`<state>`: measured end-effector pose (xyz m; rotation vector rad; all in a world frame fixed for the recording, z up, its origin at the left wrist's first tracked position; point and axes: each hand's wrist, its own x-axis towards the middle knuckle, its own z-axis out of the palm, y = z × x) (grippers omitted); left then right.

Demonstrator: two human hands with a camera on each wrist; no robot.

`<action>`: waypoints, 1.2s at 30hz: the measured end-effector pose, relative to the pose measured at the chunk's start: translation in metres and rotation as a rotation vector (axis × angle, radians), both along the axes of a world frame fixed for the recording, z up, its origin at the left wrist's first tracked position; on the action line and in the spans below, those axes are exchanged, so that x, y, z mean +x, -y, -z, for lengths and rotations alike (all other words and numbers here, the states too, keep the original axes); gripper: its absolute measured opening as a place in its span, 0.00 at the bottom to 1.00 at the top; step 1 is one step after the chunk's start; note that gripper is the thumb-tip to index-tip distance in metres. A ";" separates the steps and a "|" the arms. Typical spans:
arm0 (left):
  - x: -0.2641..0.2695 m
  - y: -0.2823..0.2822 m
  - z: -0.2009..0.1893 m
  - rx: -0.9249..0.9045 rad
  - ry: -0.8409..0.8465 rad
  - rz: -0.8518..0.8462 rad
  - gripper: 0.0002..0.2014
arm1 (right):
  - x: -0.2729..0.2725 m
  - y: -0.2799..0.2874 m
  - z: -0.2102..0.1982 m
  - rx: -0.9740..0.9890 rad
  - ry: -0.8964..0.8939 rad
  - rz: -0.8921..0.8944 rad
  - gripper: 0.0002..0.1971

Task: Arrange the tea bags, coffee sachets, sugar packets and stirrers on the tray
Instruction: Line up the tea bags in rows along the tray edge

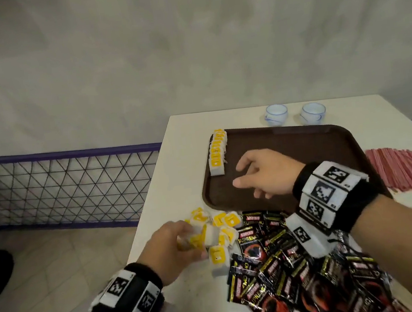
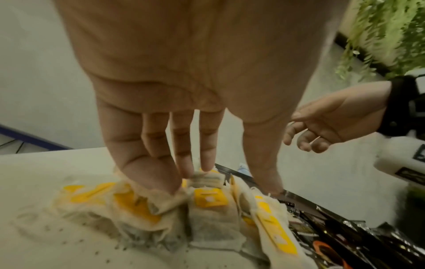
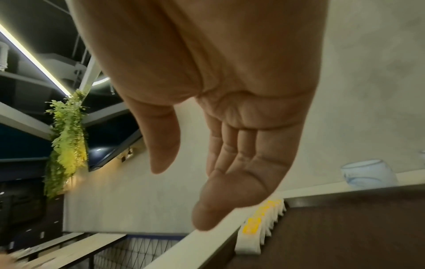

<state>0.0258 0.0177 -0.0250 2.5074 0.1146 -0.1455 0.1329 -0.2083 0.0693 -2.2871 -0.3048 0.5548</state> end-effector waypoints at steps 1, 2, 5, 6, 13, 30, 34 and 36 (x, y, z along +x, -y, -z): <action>0.000 0.000 0.003 0.026 0.036 -0.021 0.22 | -0.011 0.001 0.004 -0.023 0.004 -0.024 0.16; 0.001 -0.001 0.005 0.062 0.060 -0.057 0.22 | -0.020 0.002 0.008 -0.063 0.018 -0.054 0.16; 0.004 -0.014 0.009 0.167 0.067 -0.182 0.24 | -0.042 0.002 0.023 -0.241 0.051 -0.150 0.17; 0.004 -0.019 0.011 0.188 0.023 -0.213 0.27 | -0.047 0.000 0.027 -0.297 0.055 -0.165 0.17; -0.002 -0.015 0.021 0.120 -0.157 -0.259 0.17 | -0.072 -0.031 0.054 -0.464 0.098 -0.226 0.31; -0.035 -0.002 -0.044 -1.045 -0.038 -0.246 0.18 | -0.103 -0.032 0.031 0.438 -0.044 -0.064 0.17; -0.041 0.034 -0.064 -1.240 -0.076 -0.147 0.15 | -0.117 -0.020 0.016 0.685 -0.049 -0.058 0.16; -0.042 0.049 -0.067 -1.293 -0.087 -0.133 0.15 | -0.119 -0.013 0.012 0.650 0.061 -0.058 0.13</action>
